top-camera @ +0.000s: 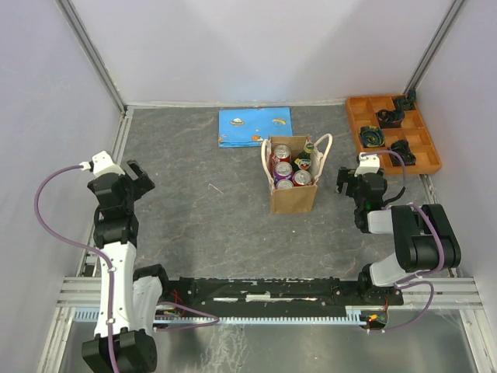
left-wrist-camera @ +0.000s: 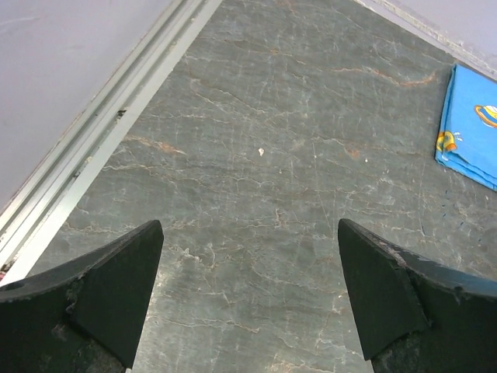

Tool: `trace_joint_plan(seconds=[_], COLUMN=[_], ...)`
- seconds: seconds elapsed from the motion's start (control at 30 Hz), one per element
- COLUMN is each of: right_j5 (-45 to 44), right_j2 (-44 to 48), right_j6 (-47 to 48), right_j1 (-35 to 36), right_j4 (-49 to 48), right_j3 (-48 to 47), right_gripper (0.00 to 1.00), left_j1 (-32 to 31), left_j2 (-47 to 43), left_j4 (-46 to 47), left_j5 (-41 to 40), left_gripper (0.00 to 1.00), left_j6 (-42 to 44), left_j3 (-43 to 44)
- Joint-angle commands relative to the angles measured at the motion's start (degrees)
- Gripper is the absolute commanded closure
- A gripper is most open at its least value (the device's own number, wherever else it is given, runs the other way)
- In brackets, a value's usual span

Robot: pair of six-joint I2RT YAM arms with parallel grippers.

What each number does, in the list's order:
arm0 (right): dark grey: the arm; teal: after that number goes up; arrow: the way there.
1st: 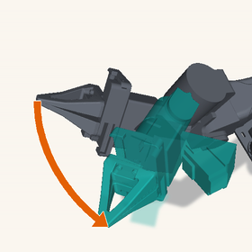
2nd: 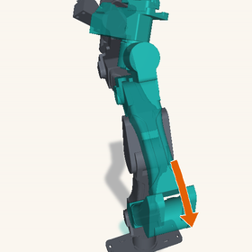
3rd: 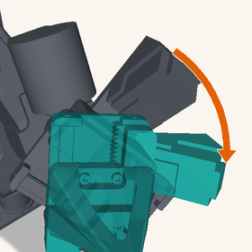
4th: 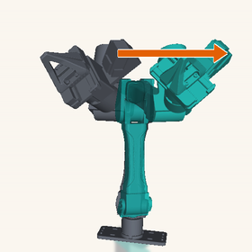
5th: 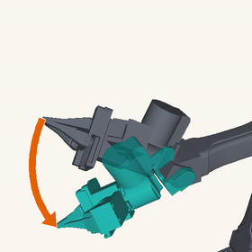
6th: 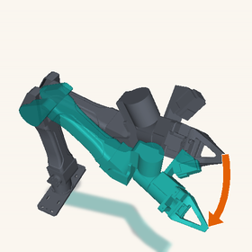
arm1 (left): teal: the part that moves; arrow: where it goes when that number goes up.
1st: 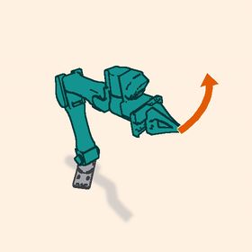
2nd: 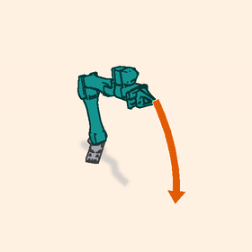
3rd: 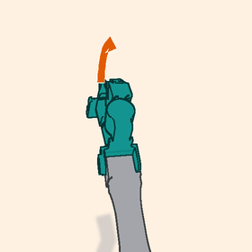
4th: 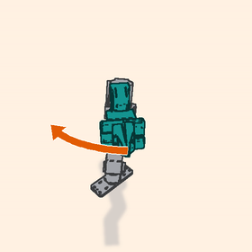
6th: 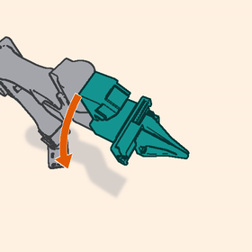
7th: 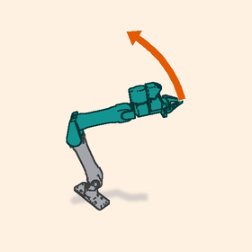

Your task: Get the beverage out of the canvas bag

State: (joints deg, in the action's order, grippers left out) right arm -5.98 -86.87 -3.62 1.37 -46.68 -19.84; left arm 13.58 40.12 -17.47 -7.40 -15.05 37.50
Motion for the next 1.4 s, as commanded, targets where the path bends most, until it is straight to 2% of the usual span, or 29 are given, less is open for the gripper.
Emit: trace_joint_plan(seconds=[0.0, 0.5, 0.97, 1.1, 1.37], right_j5=[0.44, 0.44, 0.44, 0.44, 0.44], right_j2=[0.13, 0.2, 0.25, 0.21, 0.17], right_j6=[0.23, 0.21, 0.24, 0.19, 0.28], right_j1=[-0.14, -0.14, -0.13, -0.14, -0.13], right_j4=[-2.37, -2.37, -2.37, -2.39, -2.37], right_j3=[-1.35, -1.35, -1.35, -1.34, -1.41], right_gripper=[0.01, 0.01, 0.01, 0.01, 0.01], left_j1=[0.13, 0.13, 0.12, 0.08, -0.06], left_j2=[0.37, 0.25, 0.93, 3.39, 11.41], left_j4=[2.18, 4.61, 7.8, 6.71, 6.28], left_j5=[2.85, 12.34, 13.34, 14.65, 23.82], left_gripper=[0.01, 0.01, 0.01, 0.01, 0.01], left_j6=[2.48, 4.88, 2.19, 1.53, -2.24], left_j3=[0.81, 1.47, 0.92, 3.82, 11.76])
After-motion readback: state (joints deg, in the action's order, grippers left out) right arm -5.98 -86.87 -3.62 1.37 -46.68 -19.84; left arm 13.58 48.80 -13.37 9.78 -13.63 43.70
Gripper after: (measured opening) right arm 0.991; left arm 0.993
